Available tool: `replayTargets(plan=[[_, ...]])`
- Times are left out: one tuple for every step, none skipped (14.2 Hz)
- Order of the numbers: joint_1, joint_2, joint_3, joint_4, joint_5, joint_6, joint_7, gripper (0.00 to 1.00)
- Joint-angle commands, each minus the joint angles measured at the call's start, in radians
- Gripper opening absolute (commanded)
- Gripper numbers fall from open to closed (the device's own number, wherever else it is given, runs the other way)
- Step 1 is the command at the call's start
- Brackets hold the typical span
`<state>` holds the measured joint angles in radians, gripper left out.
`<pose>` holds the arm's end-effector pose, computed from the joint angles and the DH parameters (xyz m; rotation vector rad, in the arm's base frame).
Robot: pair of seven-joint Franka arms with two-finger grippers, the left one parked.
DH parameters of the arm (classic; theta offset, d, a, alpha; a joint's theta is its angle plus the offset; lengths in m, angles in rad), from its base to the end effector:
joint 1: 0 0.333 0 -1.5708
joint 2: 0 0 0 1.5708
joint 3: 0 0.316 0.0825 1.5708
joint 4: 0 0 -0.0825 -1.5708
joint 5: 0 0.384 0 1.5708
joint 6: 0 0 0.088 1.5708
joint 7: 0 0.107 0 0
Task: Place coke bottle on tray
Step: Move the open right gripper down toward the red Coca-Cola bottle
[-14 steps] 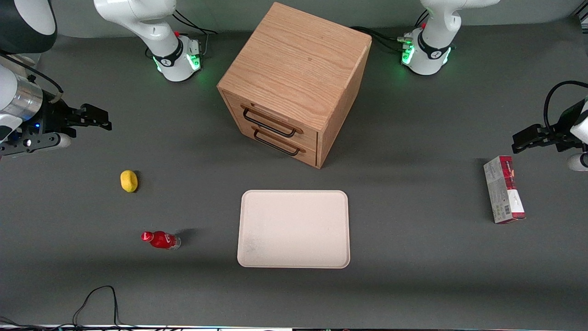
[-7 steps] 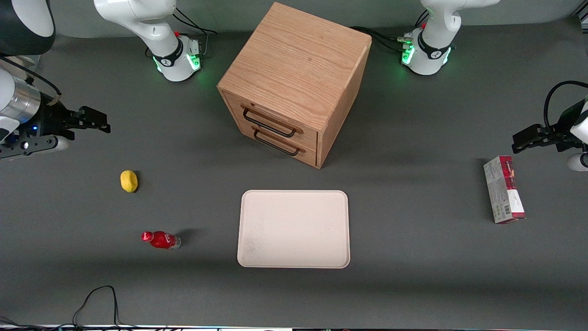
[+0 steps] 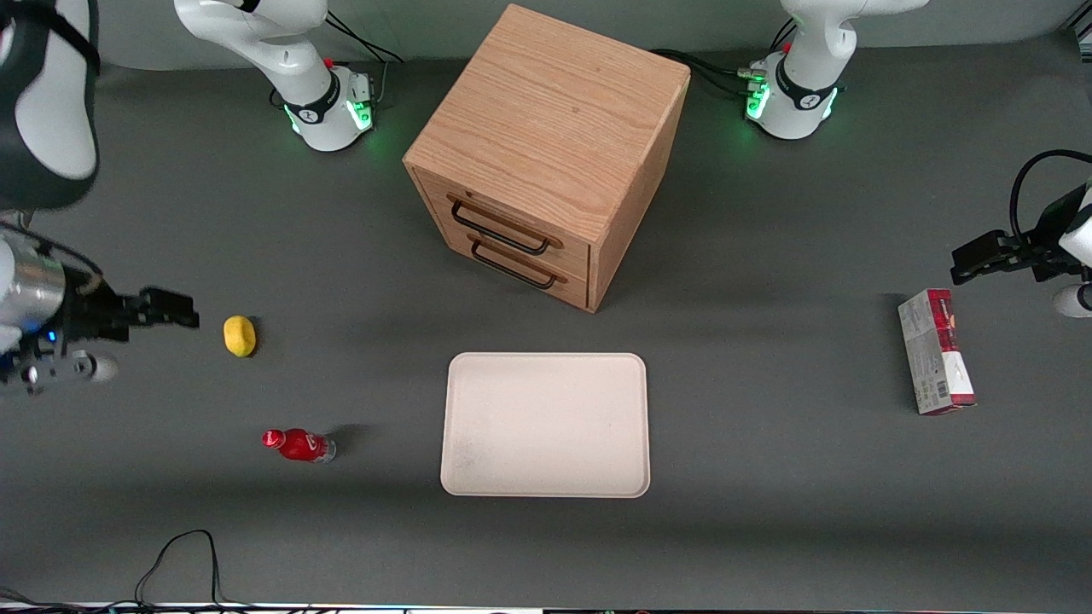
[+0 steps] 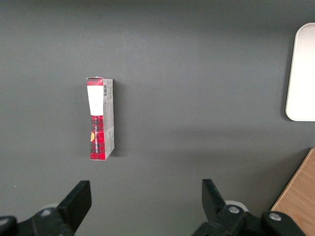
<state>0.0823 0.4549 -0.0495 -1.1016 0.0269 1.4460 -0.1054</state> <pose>0.6705 0.0333 0.5528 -3.1199 -0.2249 0.1719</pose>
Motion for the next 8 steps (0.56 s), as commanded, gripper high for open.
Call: replayTargets(plan=[[-0.003,0.186,0.023,0.241,0.018,-0.055,0.056,1.00],[-0.003,0.189,0.023,0.243,0.016,-0.049,0.056,1.00],[-0.004,0.189,0.023,0.243,0.016,-0.039,0.056,1.00],[-0.003,0.189,0.023,0.243,0.018,-0.033,0.056,1.00],[-0.003,0.191,0.025,0.241,0.018,-0.018,0.056,1.00],[-0.003,0.203,0.025,0.240,0.018,-0.001,0.056,1.00],[-0.003,0.221,0.025,0.239,0.018,0.010,0.056,1.00],[-0.001,0.246,0.025,0.239,0.018,0.033,0.056,1.00]])
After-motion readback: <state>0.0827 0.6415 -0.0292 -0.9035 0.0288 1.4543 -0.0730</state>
